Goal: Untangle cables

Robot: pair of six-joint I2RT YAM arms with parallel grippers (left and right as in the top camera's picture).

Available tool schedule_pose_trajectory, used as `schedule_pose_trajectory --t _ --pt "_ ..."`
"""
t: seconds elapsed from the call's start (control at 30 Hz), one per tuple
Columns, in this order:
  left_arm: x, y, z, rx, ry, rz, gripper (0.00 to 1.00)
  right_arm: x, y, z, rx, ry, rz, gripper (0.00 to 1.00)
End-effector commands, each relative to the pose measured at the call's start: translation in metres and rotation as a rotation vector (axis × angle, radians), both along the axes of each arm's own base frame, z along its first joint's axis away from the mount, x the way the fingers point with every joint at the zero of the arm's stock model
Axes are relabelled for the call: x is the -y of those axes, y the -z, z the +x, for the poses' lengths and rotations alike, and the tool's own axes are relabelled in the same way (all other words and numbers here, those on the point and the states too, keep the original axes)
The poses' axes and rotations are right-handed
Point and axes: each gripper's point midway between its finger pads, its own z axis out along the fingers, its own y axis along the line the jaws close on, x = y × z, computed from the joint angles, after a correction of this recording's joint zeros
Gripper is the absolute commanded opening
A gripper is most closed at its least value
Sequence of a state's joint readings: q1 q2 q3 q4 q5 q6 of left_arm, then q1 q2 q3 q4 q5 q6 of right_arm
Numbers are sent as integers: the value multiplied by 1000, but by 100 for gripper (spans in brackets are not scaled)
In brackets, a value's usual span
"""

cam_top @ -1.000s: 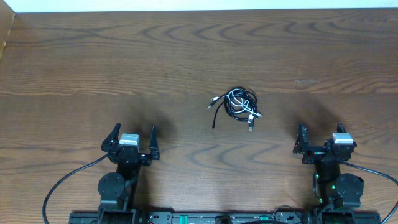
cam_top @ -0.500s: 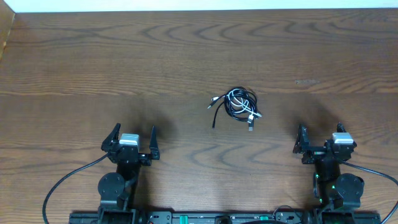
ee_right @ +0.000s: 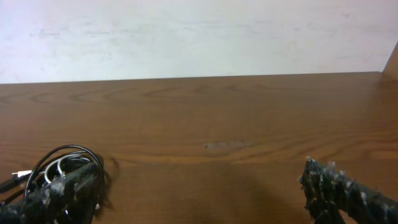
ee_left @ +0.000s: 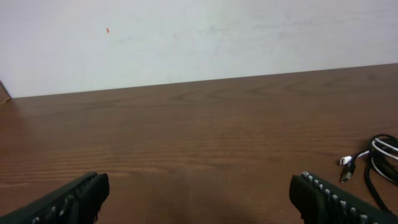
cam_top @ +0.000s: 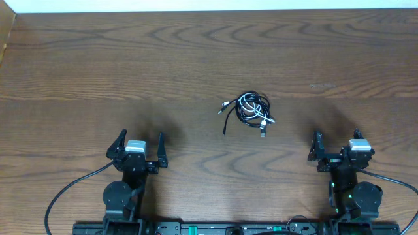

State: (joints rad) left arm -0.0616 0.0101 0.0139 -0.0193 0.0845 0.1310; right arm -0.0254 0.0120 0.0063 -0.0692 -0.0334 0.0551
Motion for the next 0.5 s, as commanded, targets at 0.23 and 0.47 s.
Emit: schedule_pose_trajectory --t 0.23,0.47 --pt "5 14 -2 -48 30 -6 98 -2 0 0 2 -11 -15 99" --pt "5 14 -2 -48 30 -6 98 -2 0 0 2 -11 -15 99"
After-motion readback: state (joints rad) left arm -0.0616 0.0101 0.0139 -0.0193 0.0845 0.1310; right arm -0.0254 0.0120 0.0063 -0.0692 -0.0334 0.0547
